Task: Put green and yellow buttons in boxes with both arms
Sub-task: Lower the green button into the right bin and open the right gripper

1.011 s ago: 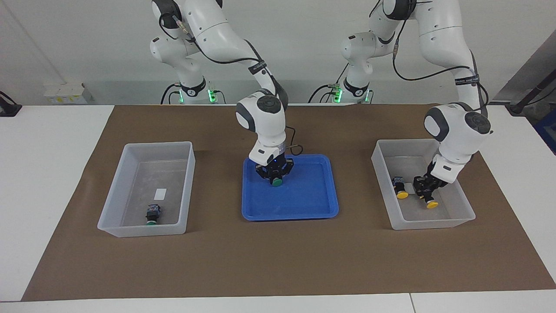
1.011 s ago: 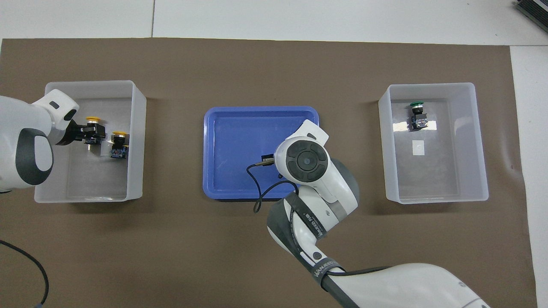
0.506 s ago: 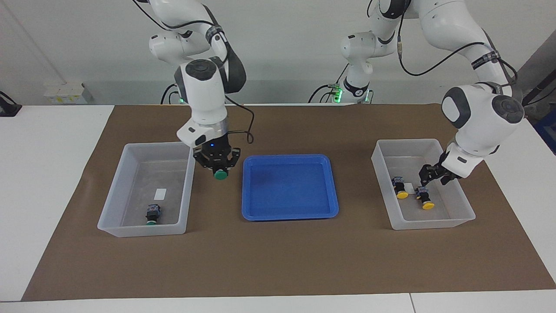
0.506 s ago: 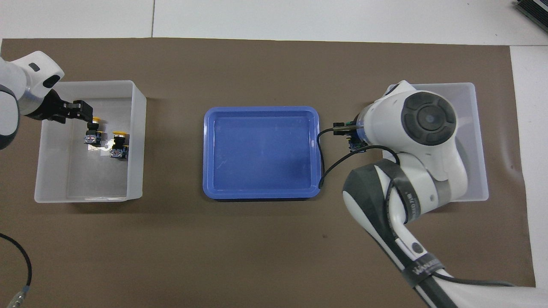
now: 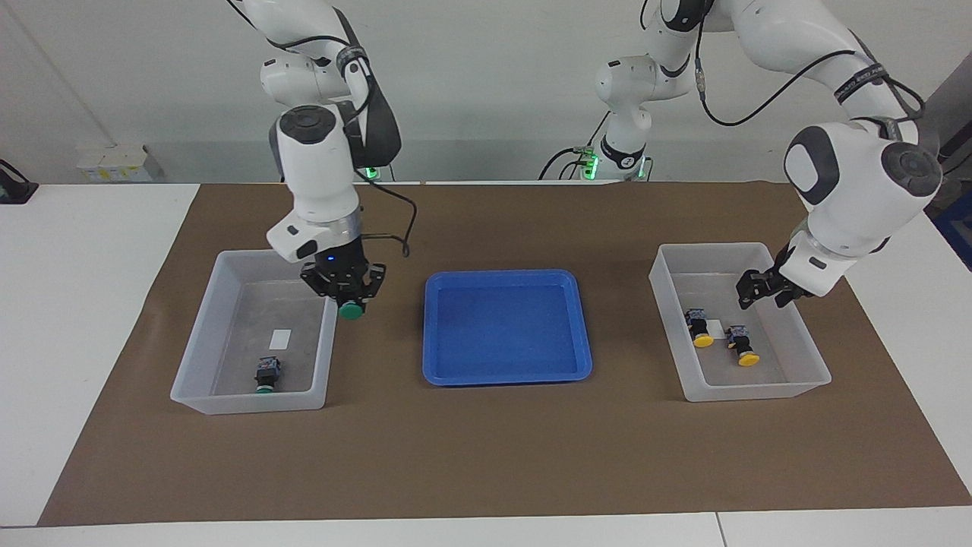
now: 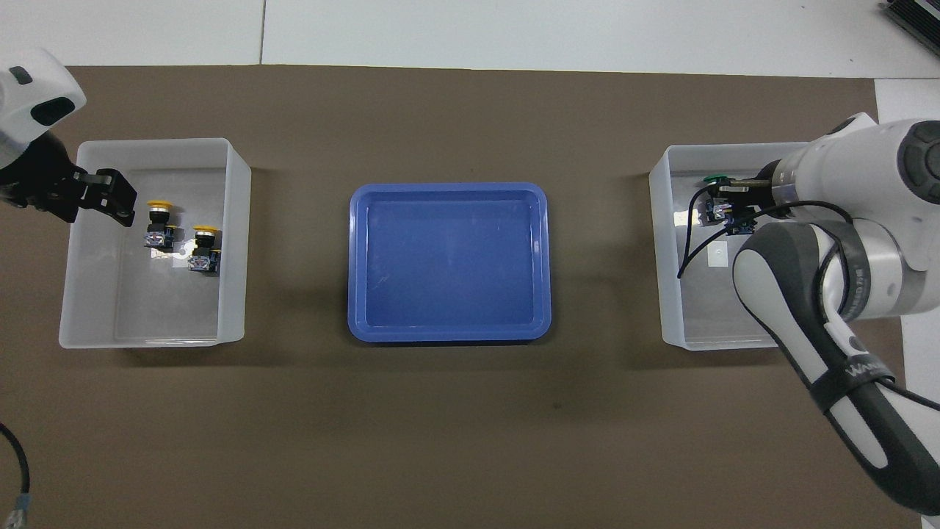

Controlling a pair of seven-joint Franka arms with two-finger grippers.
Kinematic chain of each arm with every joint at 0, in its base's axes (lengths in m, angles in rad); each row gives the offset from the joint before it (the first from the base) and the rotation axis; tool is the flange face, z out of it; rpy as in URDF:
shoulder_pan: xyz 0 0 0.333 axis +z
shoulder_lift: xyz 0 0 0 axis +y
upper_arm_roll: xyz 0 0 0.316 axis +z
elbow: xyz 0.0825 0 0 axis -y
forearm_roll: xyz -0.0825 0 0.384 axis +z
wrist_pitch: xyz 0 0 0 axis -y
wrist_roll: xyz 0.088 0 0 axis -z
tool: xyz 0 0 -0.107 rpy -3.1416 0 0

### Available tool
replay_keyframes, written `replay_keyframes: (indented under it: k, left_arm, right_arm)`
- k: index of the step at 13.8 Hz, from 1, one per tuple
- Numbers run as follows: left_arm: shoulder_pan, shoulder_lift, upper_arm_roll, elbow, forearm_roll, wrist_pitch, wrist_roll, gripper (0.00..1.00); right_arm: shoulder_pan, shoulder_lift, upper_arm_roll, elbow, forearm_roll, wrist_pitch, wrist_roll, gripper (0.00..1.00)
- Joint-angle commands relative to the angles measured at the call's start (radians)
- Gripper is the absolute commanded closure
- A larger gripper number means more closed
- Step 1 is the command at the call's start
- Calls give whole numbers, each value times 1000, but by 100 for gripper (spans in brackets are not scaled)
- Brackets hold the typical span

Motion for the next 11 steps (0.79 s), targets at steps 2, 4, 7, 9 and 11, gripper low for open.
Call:
replay_keyframes:
  k: [2, 4, 7, 9, 11]
  left_arm:
    - [-6, -118, 1, -48, 16, -69, -8, 29]
    - [-6, -169, -1, -163, 14, 24, -8, 25]
    - [-5, -250, -1, -343, 14, 183, -8, 16]
    - [-6, -247, -1, -332, 16, 189, -8, 0]
    - [-8, -247, -1, -335, 16, 194, -8, 0]
  right_arm:
    - [-49, 88, 13, 7, 12, 128, -15, 100]
    - [-83, 115, 15, 10, 9, 166, -15, 100]
    - [-86, 146, 15, 23, 9, 176, -15, 100]
    - [-94, 166, 15, 21, 7, 194, -36, 100]
    - [-96, 171, 13, 21, 7, 197, -36, 62]
